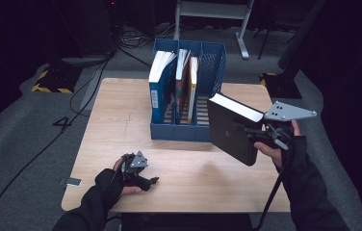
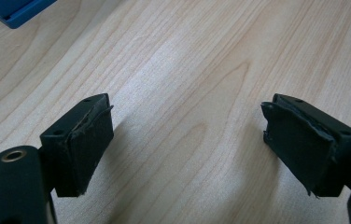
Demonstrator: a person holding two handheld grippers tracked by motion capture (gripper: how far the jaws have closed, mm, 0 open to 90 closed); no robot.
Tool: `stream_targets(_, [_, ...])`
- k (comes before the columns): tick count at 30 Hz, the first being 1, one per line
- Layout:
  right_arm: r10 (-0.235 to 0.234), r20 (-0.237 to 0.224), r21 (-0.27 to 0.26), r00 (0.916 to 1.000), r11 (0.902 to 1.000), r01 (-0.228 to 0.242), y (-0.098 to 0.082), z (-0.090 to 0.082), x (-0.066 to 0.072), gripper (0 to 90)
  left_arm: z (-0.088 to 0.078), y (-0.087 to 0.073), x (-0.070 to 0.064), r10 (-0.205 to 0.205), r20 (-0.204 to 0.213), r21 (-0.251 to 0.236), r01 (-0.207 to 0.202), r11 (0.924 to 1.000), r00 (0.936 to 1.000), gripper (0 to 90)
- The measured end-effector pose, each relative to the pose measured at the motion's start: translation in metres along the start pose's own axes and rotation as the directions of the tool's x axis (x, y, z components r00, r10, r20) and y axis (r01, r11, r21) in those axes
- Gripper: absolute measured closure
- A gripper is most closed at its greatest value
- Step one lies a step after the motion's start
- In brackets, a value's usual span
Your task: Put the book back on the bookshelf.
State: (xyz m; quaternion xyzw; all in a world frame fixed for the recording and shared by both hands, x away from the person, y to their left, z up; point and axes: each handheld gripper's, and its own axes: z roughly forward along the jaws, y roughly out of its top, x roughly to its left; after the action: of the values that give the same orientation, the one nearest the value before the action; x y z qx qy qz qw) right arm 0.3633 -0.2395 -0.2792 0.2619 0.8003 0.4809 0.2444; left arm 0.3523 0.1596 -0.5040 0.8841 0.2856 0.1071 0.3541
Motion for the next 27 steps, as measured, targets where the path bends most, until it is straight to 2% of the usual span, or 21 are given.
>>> stream_targets(12, [0.031,0.076,-0.026,0.9967,0.9992,-0.029,0.026,0.026,-0.016,53.7,0.0,0.0,0.0,-0.001,0.0,0.0,0.001,1.0,1.0,15.5])
stream_targets(15, [0.062,0.114,-0.048,0.9915,0.9972,-0.057,0.034,0.035,-0.022,53.7,0.0,0.0,0.0,-0.001,0.0,0.0,0.001,1.0,1.0,15.5])
stream_targets(18, [0.072,0.148,-0.061,0.9863,0.9961,-0.064,0.04,0.044,-0.028,53.7,0.0,0.0,0.0,-0.002,0.001,0.0,0.002,1.0,1.0,15.4])
stream_targets(21, [0.091,0.164,-0.058,0.9823,0.9949,-0.082,0.046,0.053,-0.033,53.7,0.0,0.0,0.0,-0.001,0.0,0.0,0.001,1.0,1.0,15.4])
stream_targets(24, [0.083,0.182,-0.053,0.9798,0.9958,-0.074,0.051,0.063,-0.036,53.7,0.0,0.0,0.0,-0.001,0.002,0.0,0.001,1.0,1.0,15.4])
stream_targets(27, [0.098,0.196,-0.052,0.9756,0.9947,-0.089,0.055,0.071,-0.04,53.7,0.0,0.0,0.0,-0.001,0.003,0.0,0.001,1.0,1.0,15.3])
